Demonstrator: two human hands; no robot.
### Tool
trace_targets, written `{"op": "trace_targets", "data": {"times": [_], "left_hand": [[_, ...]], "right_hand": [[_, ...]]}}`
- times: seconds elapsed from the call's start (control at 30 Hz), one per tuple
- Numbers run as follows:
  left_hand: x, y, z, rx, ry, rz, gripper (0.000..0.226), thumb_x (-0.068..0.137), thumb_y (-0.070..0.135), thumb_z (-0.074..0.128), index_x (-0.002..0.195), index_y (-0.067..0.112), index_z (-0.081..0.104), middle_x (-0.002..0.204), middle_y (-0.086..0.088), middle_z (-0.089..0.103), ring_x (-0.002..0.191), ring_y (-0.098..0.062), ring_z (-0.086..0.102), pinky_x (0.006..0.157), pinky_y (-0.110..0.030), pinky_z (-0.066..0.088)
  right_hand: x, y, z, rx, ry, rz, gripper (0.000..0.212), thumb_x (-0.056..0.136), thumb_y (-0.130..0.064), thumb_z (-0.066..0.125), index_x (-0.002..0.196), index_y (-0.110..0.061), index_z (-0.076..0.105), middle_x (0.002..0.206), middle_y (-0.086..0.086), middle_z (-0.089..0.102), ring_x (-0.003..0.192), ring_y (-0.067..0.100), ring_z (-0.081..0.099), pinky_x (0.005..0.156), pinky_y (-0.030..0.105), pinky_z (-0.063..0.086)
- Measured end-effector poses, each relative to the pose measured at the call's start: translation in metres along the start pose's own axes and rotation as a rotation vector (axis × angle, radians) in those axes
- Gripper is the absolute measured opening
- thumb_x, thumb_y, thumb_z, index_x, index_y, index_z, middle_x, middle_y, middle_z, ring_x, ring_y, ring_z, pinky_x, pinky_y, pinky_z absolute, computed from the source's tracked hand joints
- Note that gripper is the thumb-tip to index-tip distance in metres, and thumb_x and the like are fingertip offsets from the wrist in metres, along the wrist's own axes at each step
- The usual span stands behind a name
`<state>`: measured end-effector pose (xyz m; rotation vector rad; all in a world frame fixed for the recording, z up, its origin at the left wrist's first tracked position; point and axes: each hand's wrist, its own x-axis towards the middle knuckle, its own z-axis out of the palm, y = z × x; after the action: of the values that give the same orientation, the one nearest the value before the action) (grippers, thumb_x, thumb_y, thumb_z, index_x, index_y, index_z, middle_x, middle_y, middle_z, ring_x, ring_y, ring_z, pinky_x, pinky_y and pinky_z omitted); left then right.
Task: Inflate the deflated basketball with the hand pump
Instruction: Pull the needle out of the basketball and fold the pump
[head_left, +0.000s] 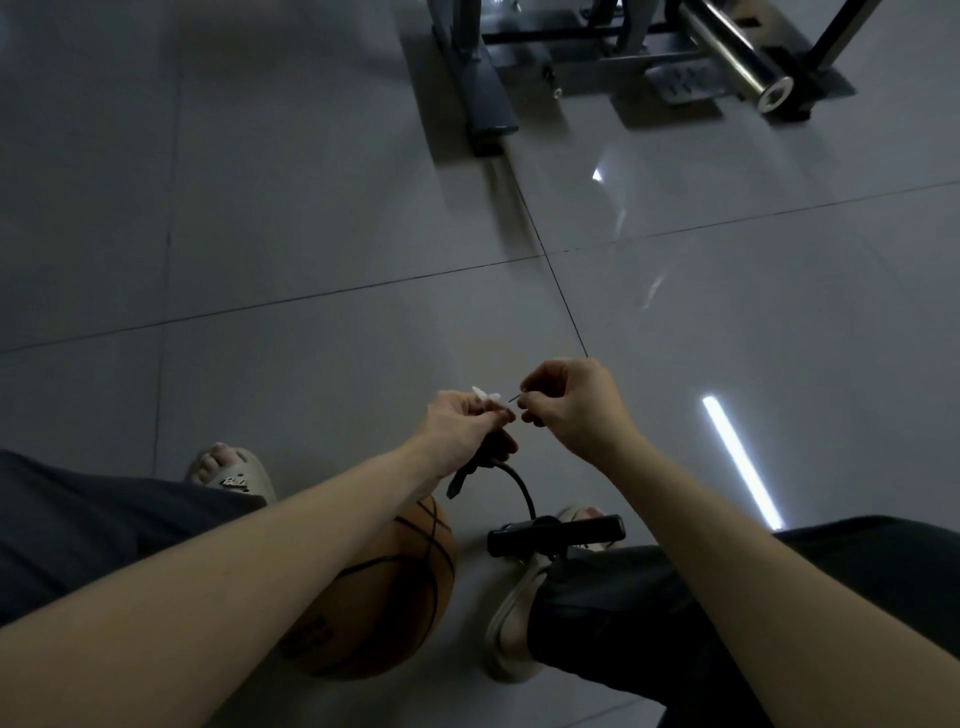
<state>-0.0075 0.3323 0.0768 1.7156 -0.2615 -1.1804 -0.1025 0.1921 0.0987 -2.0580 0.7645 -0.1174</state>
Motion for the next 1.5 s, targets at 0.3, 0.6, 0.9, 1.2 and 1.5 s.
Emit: {"op": "trace_targets", "data": {"times": [0.3, 0.6, 0.9, 1.2, 1.5], "left_hand": [[0.002, -0.001, 0.002, 0.101, 0.099, 0.054, 0.01, 0.097, 0.009, 0.062, 0.094, 0.007, 0.072, 0.077, -0.008, 0.076, 0.066, -0.021, 0.071, 0.071, -0.043, 0.059], [-0.002, 0.0, 0.004, 0.207, 0.084, 0.121, 0.016, 0.098, 0.014, 0.061, 0.089, 0.01, 0.073, 0.074, -0.004, 0.076, 0.064, -0.02, 0.071, 0.067, -0.042, 0.062], [-0.002, 0.004, 0.006, 0.196, 0.062, 0.106, 0.017, 0.099, 0.017, 0.062, 0.091, 0.008, 0.073, 0.075, -0.005, 0.076, 0.066, -0.023, 0.072, 0.069, -0.045, 0.062], [-0.005, 0.006, 0.008, 0.193, 0.036, 0.097, 0.019, 0.097, 0.011, 0.062, 0.086, 0.002, 0.074, 0.074, -0.011, 0.076, 0.065, -0.024, 0.071, 0.069, -0.048, 0.06], [-0.004, 0.005, 0.006, 0.171, 0.04, 0.115, 0.022, 0.099, 0.013, 0.06, 0.091, -0.001, 0.074, 0.078, -0.013, 0.075, 0.069, -0.027, 0.072, 0.07, -0.046, 0.06]], "right_hand": [[-0.006, -0.006, 0.001, -0.421, 0.024, -0.207, 0.009, 0.09, -0.02, 0.064, 0.089, -0.013, 0.071, 0.071, -0.003, 0.067, 0.061, 0.011, 0.059, 0.059, 0.028, 0.054], [-0.006, -0.003, 0.01, -0.517, 0.0, -0.178, 0.019, 0.092, -0.024, 0.061, 0.08, -0.012, 0.068, 0.062, -0.001, 0.06, 0.054, 0.014, 0.053, 0.053, 0.035, 0.052], [-0.006, -0.004, 0.011, -0.463, -0.019, -0.127, 0.015, 0.092, -0.02, 0.06, 0.084, -0.013, 0.071, 0.065, 0.0, 0.062, 0.054, 0.012, 0.051, 0.047, 0.024, 0.036], [-0.003, -0.003, 0.012, -0.44, -0.082, -0.1, 0.018, 0.09, -0.015, 0.056, 0.083, -0.013, 0.072, 0.069, 0.003, 0.068, 0.06, 0.017, 0.062, 0.058, 0.036, 0.055], [0.0, 0.003, 0.018, -0.334, -0.048, -0.04, 0.018, 0.093, -0.018, 0.055, 0.087, -0.01, 0.071, 0.072, 0.005, 0.07, 0.062, 0.02, 0.066, 0.061, 0.043, 0.058]]}}
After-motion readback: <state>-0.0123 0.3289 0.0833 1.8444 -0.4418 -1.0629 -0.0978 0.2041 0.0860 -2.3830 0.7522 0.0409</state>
